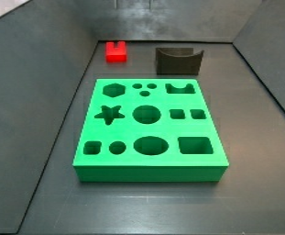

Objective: Pick up the double-square object. Move up. Place the double-square object on the fixture. Regrasp the double-square object. Move to above the board. Insert the double-square object.
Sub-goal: Pick up the double-square object.

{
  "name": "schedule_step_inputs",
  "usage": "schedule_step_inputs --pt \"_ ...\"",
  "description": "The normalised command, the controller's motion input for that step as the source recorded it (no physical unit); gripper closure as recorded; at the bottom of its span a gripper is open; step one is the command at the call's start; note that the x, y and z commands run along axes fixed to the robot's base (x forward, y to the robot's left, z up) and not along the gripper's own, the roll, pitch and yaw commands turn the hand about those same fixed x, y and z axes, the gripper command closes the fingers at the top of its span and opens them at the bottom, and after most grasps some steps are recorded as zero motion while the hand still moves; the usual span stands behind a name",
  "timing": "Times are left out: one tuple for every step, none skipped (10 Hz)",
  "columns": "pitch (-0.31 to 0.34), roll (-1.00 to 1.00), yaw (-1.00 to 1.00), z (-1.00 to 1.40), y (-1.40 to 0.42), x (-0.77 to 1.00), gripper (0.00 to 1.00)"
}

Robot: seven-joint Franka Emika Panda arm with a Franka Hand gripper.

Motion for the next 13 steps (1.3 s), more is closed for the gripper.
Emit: schedule_step_inputs --pt "-0.089 0.0 0.2 -1.0 0.09 -0.2 0.0" --pt "-0.094 0.01 0.22 -1.0 0.14 -0.22 0.0" --pt "-0.09 0.05 0.25 -1.0 0.18 -0.2 0.0" --pt "-0.057 0.07 0.25 -1.0 0.15 -0.13 0.0" --pt "-0.059 0.1 0.25 -1.0 0.14 -0.14 0.0" --pt "-0.057 0.11 0.22 -1.0 0.04 -0.19 0.0" --pt "-0.054 0.14 0.13 -1.0 0.0 -0.33 0.0" --pt "-0.066 0.11 0.09 -1.0 0.0 -0.38 0.0" --pt "-0.091 0.07 0.02 -1.0 0.0 -0.46 0.0" --pt "-0.106 0.07 0.0 -1.0 0.0 -0.5 0.0" --pt "-0.124 0.1 0.03 -1.0 0.06 -0.51 0.0" --pt "-0.179 -0.01 0.15 -0.91 0.09 -0.13 0.0" --pt "-0.181 -0.05 0.21 -0.87 0.17 0.0 0.0"
